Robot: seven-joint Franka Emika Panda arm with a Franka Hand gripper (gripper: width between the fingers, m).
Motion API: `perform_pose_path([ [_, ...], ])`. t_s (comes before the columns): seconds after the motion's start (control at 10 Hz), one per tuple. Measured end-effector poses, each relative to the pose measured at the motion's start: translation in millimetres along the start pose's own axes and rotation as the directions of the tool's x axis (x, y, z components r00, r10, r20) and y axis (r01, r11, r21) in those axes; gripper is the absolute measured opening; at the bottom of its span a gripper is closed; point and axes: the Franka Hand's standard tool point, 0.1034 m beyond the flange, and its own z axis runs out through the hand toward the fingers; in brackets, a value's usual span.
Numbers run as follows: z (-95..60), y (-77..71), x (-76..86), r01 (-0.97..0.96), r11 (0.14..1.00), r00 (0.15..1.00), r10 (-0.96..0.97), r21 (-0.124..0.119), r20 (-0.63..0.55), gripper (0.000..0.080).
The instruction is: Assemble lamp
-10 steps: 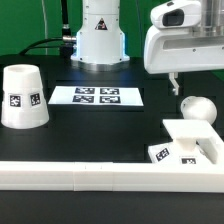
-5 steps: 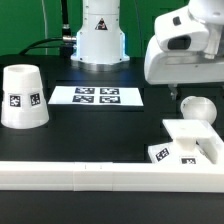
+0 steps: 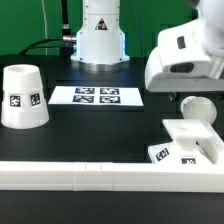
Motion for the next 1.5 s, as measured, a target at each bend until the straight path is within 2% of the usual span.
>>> perform_pose_path([
  [0.3,9.2,-0.8,0.1,0.008,1.000,0.987,-0.006,-0.014,0.163,0.0699],
  [0.4,13.9,-0.2,5.4,0.012,1.000,0.980,-0.008,-0.016,0.198,0.0699],
  [0.5,13.8,-0.7,12.6,0.013,1.000,0.986,-0.011,-0.011,0.166,0.0699],
  [1.5,30.7,2.8,26.0,0.011,1.000,0.992,-0.010,-0.003,0.129,0.0699],
])
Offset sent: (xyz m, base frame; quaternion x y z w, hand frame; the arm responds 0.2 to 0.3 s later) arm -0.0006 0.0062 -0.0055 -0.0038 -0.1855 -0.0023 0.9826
